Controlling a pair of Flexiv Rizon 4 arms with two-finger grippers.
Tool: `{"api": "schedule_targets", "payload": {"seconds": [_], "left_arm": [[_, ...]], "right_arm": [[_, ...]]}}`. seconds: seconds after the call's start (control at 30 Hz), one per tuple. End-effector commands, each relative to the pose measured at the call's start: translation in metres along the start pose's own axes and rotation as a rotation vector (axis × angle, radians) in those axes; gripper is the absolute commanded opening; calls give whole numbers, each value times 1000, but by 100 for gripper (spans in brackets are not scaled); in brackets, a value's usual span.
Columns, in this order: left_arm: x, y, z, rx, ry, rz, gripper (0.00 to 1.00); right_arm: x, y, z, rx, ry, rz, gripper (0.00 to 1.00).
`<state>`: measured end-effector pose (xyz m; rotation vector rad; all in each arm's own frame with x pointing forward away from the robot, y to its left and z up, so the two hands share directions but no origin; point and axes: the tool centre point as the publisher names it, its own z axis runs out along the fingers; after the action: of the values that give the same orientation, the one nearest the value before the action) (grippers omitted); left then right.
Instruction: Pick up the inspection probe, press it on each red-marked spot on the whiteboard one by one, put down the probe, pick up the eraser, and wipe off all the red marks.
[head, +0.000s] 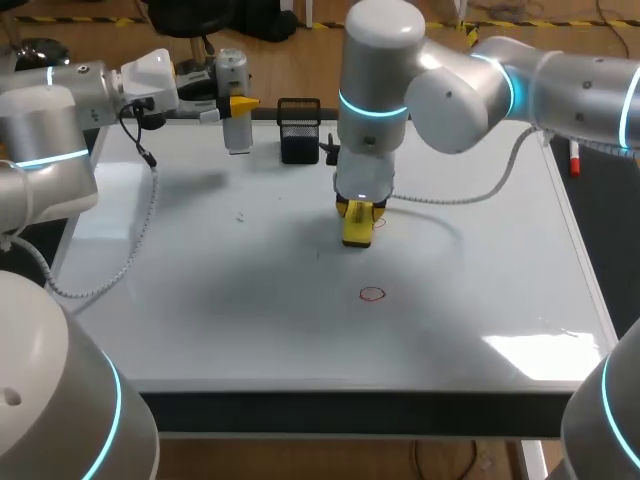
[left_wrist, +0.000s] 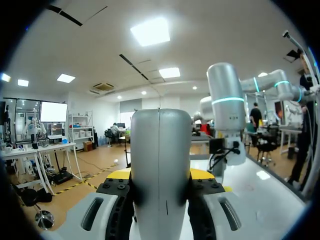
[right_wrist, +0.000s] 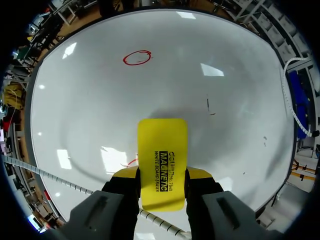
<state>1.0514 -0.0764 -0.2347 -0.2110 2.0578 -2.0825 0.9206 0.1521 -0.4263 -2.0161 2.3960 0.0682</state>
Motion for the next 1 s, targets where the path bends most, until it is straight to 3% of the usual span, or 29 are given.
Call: {"api": "schedule_targets", "payload": {"seconds": [0.03, 0.67, 1.0], "left_arm": [[0, -1, 0, 0, -1, 1, 0], [0, -1, 0, 0, -1, 1, 0], [0, -1, 0, 0, -1, 1, 0]], "right_arm": [[3, -2, 2, -3, 4, -2, 0], [18, -1, 15, -29, 20, 19, 0], [36, 2, 27, -53, 39, 50, 0]]}}
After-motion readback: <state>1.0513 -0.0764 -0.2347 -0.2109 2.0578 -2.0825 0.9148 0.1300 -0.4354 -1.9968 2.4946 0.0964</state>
